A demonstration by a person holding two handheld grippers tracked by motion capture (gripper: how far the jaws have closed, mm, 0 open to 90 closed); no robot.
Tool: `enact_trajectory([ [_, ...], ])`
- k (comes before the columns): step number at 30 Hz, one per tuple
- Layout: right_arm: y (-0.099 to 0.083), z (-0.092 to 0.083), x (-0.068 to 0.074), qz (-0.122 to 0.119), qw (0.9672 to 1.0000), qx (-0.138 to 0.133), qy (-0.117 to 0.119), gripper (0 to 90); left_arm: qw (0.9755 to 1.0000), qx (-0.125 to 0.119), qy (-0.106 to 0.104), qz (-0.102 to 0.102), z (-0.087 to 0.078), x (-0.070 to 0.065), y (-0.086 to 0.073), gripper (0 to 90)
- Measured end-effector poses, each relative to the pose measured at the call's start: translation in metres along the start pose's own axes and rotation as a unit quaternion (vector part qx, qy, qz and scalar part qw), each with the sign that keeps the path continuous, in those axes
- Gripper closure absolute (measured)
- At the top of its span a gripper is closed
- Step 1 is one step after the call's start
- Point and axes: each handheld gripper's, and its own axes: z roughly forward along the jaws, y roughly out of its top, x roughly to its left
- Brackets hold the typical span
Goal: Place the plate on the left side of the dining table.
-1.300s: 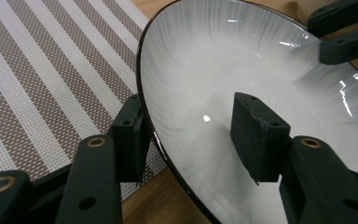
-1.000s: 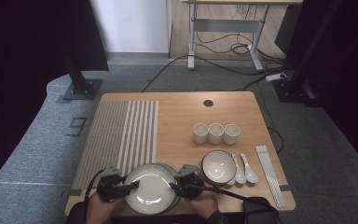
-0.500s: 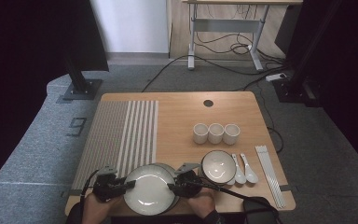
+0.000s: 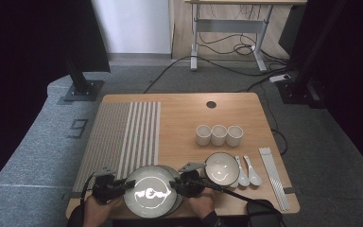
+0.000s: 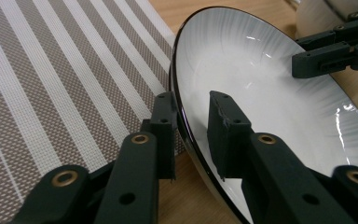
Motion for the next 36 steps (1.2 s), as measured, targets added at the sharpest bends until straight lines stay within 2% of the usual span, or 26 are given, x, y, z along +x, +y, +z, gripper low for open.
enact_trajectory([
  [3, 0.004, -0.003, 0.0, 0.004, 0.9999, -0.014, 0.003, 77.4, 1.0, -0.005, 0.002, -0.004, -0.001, 0.0, 0.002, 74.4],
  [11, 0.016, -0.012, 0.004, -0.012, 0.9988, -0.047, -0.006, 81.3, 0.9994, -0.029, -0.004, -0.017, -0.007, 0.003, 0.007, 79.0],
  [16, 0.024, -0.018, 0.003, -0.018, 0.9977, -0.065, -0.015, 84.0, 0.9991, -0.038, -0.004, -0.016, -0.007, 0.002, 0.014, 82.0],
  [20, 0.03, -0.023, 0.0, -0.023, 0.9967, -0.072, -0.03, 85.9, 0.999, -0.044, -0.01, -0.003, -0.005, -0.001, 0.021, 85.0],
  [22, 0.032, -0.025, -0.001, -0.028, 0.9962, -0.074, -0.037, 85.9, 0.9992, -0.04, 0.002, 0.003, -0.004, -0.003, 0.023, 84.8],
  [25, 0.034, -0.025, 0.001, -0.035, 0.9958, -0.075, -0.04, 86.0, 0.9985, -0.05, -0.015, -0.015, -0.004, 0.002, 0.021, 85.1],
  [30, 0.038, -0.024, 0.002, -0.042, 0.9954, -0.076, -0.041, 86.0, 0.9983, -0.058, 0.0, -0.005, -0.009, -0.001, 0.023, 85.4],
  [36, 0.044, -0.026, 0.002, -0.038, 0.9949, -0.086, -0.035, 86.0, 0.9976, -0.068, -0.009, -0.013, -0.013, 0.001, 0.028, 85.5],
])
